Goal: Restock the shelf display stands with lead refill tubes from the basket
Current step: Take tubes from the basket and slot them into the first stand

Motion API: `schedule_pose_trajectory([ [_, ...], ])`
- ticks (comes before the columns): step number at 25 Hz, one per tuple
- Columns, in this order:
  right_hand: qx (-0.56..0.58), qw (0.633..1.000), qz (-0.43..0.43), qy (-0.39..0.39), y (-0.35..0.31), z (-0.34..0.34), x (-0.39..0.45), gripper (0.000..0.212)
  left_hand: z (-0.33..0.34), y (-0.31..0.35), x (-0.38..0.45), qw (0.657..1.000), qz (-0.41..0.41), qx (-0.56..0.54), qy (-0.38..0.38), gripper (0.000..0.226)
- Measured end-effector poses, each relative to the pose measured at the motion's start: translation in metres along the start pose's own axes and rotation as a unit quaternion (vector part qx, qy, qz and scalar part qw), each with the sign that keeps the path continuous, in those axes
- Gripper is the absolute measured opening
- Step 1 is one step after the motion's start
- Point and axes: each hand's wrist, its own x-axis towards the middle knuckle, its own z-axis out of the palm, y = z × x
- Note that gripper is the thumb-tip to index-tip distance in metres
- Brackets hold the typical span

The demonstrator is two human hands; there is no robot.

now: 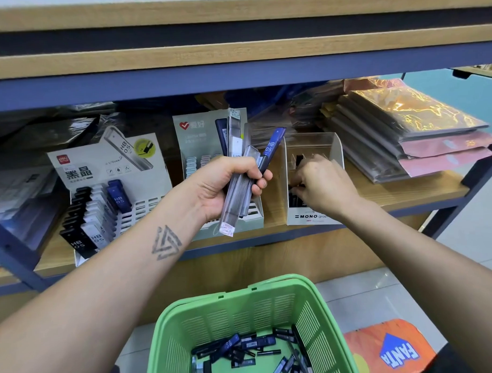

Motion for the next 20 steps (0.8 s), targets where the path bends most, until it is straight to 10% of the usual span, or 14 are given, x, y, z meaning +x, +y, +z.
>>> schedule_pose_trajectory([
  [20,0.043,0.996,0.008,0.078,-0.009,0.018,-0.006,0.009,-0.004,0.001,-0.001,1.0,-0.001,0.002,-0.014,0.034],
])
